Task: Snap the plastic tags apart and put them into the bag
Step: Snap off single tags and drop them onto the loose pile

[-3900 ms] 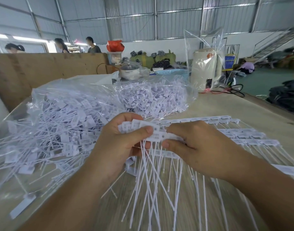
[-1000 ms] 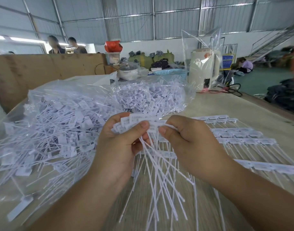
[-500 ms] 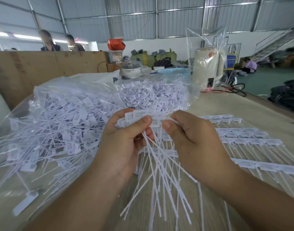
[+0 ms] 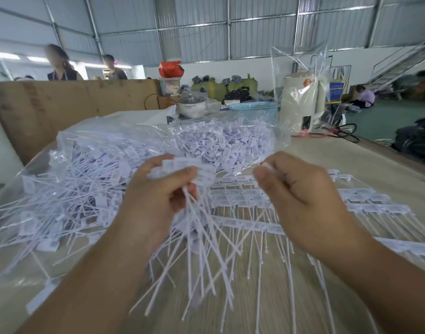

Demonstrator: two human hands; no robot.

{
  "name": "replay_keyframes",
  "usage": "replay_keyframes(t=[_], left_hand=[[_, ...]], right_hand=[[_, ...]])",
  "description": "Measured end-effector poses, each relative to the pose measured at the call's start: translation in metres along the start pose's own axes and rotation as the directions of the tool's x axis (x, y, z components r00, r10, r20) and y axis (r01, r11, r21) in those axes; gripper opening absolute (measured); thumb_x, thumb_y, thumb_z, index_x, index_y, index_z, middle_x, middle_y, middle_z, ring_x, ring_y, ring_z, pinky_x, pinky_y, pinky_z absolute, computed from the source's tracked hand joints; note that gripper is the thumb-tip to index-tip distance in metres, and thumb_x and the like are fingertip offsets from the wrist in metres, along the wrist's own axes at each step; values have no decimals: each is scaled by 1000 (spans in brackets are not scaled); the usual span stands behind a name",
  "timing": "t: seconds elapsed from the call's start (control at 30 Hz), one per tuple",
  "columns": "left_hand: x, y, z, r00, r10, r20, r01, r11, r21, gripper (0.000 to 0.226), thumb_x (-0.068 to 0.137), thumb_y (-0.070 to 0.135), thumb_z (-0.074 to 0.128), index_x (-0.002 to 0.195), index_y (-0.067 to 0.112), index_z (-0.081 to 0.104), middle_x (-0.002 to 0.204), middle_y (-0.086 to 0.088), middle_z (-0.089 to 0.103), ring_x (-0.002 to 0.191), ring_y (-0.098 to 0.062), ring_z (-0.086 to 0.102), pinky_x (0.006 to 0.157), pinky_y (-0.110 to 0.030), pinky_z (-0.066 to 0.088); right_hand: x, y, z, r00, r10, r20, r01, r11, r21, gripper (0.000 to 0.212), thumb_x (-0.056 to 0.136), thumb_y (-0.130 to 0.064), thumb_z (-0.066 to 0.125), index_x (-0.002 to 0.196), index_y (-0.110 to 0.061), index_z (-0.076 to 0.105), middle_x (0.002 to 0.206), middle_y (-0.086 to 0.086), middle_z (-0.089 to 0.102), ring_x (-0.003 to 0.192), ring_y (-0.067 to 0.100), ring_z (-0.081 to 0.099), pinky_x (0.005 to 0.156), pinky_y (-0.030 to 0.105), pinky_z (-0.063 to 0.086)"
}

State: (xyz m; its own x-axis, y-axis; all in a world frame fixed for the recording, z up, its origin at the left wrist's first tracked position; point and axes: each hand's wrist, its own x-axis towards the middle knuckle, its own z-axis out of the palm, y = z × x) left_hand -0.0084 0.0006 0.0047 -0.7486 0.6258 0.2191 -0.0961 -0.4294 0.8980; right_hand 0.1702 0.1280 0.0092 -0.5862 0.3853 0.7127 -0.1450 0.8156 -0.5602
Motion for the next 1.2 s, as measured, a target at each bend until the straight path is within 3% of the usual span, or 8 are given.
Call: replay_keyframes(t=[0.1, 0.27, 0.37, 0.47, 0.73, 0.83, 0.93, 1.2], left_hand=[[-16, -9, 18, 980, 0, 200, -32, 987, 160, 44, 55, 14, 90, 92, 20, 67, 88, -14, 74, 61, -21, 68, 51, -29, 53], [-22, -13, 25, 975, 6, 222, -46, 983, 175, 38, 58, 11, 84, 89, 25, 69, 79, -8, 72, 55, -18, 63, 49, -28, 51], [-22, -14, 26, 978, -20, 205, -13, 987, 159, 44, 56, 10, 83, 94, 27, 68, 78, -7, 71, 52, -18, 62, 47, -26, 50], [-22, -14, 27, 983, -51, 177, 23, 988, 155, 54, 56, 11, 83, 104, 24, 64, 78, -6, 72, 55, -16, 63, 48, -26, 50], [-26, -18, 34, 975, -95, 199, 85, 995, 58, 56, 63, 3, 81, 113, 14, 58, 84, -10, 73, 58, -19, 66, 50, -29, 53], [-27, -21, 36, 970, -127, 208, 107, 989, 105, 50, 73, 4, 75, 118, 12, 57, 86, -10, 72, 60, -19, 66, 51, -29, 52], [-26, -24, 35, 966, -135, 219, 93, 977, 194, 35, 86, 0, 64, 117, 14, 58, 84, -8, 72, 61, -18, 67, 48, -28, 51], [-26, -27, 32, 954, -7, 300, -120, 907, 403, 54, 64, 5, 62, 113, 28, 54, 86, -6, 71, 73, -19, 66, 60, -33, 55]], right_hand=[[-6, 5, 8, 976, -2, 216, 12, 999, -47, 20, 96, -39, 47, 108, -24, 52, 48, -15, 48, 36, 6, 39, 37, 16, 25], [-8, 9, 13, 953, 73, 294, -80, 997, 13, 50, 89, -56, 39, 134, -33, 36, 54, -17, 56, 42, 4, 49, 40, 17, 34], [-9, 8, 18, 938, 137, 318, -172, 981, 87, 55, 86, -60, 40, 136, -37, 35, 71, -8, 65, 57, 13, 63, 51, 29, 49], [-10, 9, 21, 932, 164, 322, -231, 956, 182, 54, 87, -54, 45, 136, -33, 38, 78, -11, 66, 60, 8, 63, 51, 21, 48], [-11, 6, 27, 947, 141, 287, -241, 905, 351, 28, 95, -37, 49, 119, -23, 54, 81, 0, 65, 60, 30, 59, 47, 39, 50], [-11, 10, 29, 958, 156, 239, -226, 926, 301, 13, 98, -23, 53, 109, -21, 59, 75, -9, 63, 56, 7, 57, 50, 27, 45], [-10, 14, 31, 958, 193, 213, -245, 935, 257, 11, 97, -17, 55, 104, -25, 59, 71, -16, 63, 54, -1, 58, 49, 10, 39], [-9, 10, 31, 952, 246, 183, -290, 916, 276, 9, 96, -18, 56, 101, -24, 61, 70, -7, 63, 48, 3, 51, 49, 24, 38]])
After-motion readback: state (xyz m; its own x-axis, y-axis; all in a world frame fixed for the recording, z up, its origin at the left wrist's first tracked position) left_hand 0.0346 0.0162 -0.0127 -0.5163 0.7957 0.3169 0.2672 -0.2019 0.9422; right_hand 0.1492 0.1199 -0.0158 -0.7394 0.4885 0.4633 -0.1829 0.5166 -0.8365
